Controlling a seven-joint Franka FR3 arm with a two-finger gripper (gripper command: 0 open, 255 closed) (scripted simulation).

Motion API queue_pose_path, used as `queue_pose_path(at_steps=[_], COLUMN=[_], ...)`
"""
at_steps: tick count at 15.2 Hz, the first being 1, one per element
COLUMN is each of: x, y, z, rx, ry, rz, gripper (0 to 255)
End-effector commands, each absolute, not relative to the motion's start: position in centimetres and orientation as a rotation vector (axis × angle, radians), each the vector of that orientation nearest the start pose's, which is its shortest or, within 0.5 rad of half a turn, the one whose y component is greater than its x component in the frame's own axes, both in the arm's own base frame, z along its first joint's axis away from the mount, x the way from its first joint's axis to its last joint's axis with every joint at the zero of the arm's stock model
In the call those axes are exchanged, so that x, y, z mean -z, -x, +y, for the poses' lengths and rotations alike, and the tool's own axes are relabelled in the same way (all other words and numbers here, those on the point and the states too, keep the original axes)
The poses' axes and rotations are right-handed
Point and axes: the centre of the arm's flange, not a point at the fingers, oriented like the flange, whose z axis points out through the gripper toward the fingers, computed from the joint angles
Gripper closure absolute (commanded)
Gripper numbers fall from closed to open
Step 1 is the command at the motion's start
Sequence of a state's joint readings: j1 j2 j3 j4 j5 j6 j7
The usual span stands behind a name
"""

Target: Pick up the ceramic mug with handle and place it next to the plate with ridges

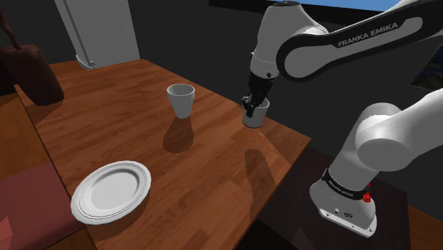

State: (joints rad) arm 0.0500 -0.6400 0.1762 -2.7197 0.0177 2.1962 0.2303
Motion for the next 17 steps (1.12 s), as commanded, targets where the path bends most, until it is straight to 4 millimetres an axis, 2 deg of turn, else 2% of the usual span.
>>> queue_pose_path(at_steps=[1, 17], x=[-43.1, -51.6], y=[-34.6, -34.6], z=[7.7, 7.7], rx=[0.201, 0.201], ry=[3.200, 3.200], rz=[0.067, 0.067], gripper=[255, 255])
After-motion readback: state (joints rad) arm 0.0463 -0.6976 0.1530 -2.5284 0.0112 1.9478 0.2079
